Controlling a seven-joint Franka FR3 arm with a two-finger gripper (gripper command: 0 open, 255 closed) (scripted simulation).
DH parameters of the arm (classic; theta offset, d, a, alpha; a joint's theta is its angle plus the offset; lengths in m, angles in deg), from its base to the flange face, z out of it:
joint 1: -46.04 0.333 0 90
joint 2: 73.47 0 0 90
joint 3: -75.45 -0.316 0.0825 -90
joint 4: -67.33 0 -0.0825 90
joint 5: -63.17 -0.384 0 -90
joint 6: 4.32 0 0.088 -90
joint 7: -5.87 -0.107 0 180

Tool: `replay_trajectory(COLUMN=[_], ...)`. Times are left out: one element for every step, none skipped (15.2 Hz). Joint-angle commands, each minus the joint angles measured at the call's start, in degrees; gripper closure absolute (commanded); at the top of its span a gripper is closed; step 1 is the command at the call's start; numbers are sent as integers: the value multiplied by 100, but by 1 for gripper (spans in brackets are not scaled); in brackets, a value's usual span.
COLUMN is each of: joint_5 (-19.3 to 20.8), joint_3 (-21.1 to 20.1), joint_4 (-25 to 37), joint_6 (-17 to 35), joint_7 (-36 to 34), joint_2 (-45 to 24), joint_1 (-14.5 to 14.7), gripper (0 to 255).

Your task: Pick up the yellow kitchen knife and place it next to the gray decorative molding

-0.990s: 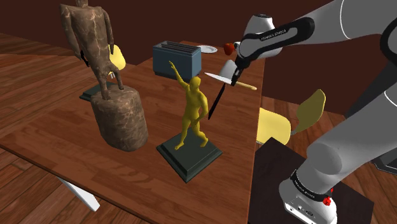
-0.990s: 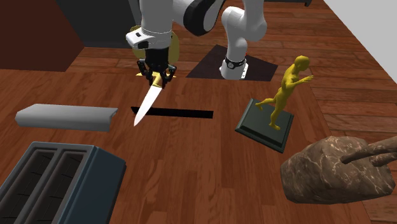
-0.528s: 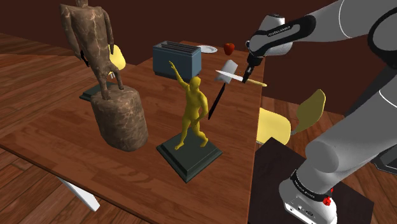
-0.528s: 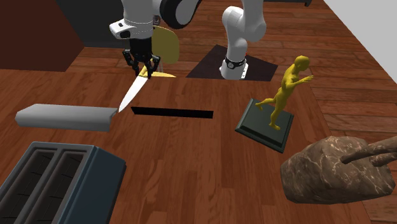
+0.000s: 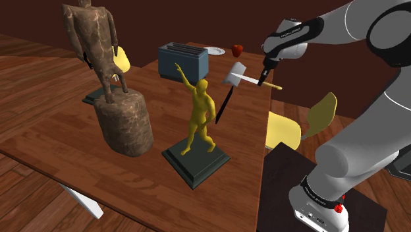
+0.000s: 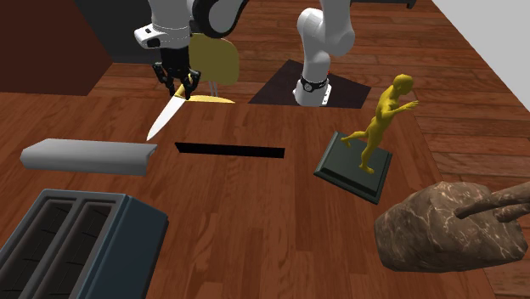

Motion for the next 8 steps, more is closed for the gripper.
replay_trajectory(joint_5=[-20,-29,-39,-49,-60,-72,-84,-96], joint_3=[1,2,2,2,2,1,1,0], joint_4=[-76,-117,-156,-194,-231,-267,-301,-334], joint_6=[154,230,306,381,457,532,608,683], joint_7=[21,30,39,48,58,68,78,89], joint_2=[-77,-112,-149,-187,-226,-266,-308,-350], joint_1=[1,2,2,2,3,3,3,3], gripper=[255,255,255,255,255,255,255,255])
